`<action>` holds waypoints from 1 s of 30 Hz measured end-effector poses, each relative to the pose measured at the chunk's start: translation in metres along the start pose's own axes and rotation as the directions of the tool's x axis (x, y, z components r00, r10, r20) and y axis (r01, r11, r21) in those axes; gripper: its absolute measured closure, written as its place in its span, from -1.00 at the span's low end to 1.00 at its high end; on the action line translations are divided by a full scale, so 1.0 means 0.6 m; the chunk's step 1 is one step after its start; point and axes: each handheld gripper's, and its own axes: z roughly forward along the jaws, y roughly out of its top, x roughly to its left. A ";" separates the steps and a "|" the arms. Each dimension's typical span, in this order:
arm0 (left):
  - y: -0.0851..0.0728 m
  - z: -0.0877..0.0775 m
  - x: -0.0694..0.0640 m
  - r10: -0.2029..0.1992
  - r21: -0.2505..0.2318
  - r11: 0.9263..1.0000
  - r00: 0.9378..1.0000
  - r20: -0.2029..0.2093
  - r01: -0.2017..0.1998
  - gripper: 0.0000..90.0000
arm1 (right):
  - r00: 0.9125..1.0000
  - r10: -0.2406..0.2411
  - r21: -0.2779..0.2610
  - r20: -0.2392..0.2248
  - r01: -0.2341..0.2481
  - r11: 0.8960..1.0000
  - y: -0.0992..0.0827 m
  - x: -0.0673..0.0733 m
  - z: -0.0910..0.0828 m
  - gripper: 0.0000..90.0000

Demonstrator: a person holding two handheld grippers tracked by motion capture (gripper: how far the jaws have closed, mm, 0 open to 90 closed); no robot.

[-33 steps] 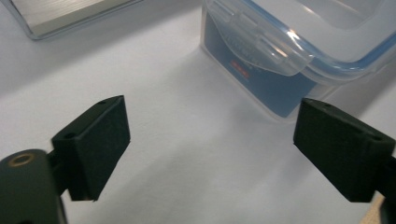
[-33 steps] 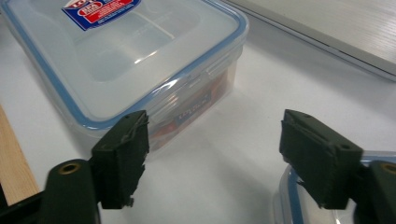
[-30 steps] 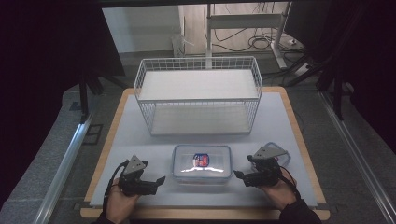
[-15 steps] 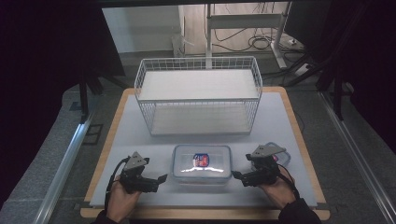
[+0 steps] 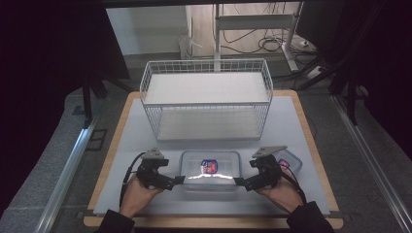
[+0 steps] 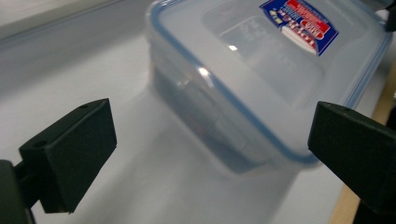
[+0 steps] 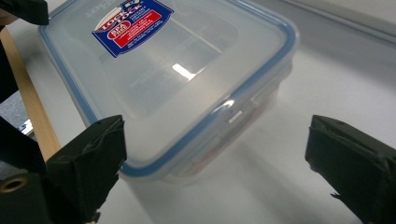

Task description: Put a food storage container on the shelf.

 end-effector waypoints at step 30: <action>-0.015 0.000 -0.037 -0.034 0.036 0.999 0.993 0.110 0.030 -0.52 | 0.965 0.199 0.035 -0.168 -0.196 0.980 -0.010 0.009 0.005 -0.21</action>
